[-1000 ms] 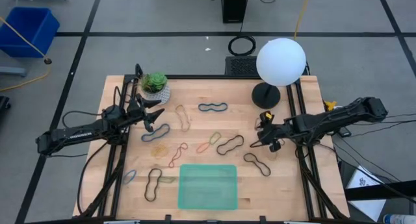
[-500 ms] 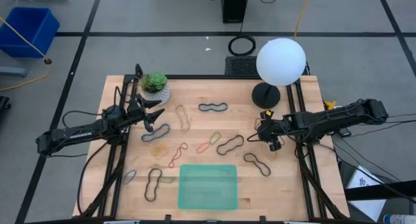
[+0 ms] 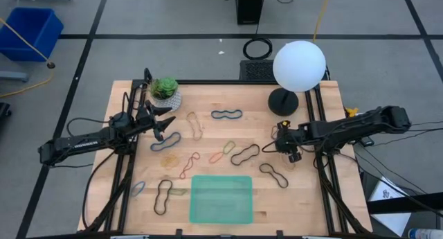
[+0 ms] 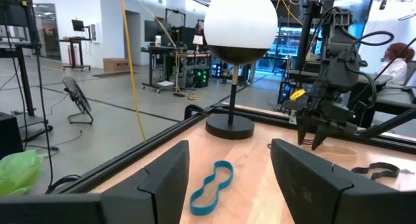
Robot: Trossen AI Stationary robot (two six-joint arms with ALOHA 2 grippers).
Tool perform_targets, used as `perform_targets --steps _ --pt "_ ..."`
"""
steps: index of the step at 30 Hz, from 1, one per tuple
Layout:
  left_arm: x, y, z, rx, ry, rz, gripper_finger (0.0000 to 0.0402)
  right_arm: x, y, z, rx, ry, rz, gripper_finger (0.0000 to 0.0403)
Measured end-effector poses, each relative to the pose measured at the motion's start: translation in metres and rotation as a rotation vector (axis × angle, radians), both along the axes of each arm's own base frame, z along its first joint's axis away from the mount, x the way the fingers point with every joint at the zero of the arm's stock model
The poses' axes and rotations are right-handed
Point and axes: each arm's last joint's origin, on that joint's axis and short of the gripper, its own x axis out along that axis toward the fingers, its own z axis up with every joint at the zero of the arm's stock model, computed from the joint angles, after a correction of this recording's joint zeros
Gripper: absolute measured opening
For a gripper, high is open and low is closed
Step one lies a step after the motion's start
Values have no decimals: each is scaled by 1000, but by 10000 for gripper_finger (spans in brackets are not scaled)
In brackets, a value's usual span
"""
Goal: Pick and place rubber bands into bin
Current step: Put the right large brown rubberband into the green bin
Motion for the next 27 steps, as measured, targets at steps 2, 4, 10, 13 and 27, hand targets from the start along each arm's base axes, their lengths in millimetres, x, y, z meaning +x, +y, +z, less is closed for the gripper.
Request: perform_targets --steps 2,4,10,13,27 --pt "0 0 0 0 0 0 223 1 -1 -2 8 8 -29 169" --pt "0 0 0 0 0 0 223 2 -3 -5 9 25 -40 169" --pt "0 0 0 -1 0 1 223 5 -7 -12 13 61 -65 148" --pt "0 0 0 -1 0 1 223 5 -7 -12 16 69 -59 119" --pt "0 0 0 -2 0 1 223 4 -8 -10 -4 47 -84 7"
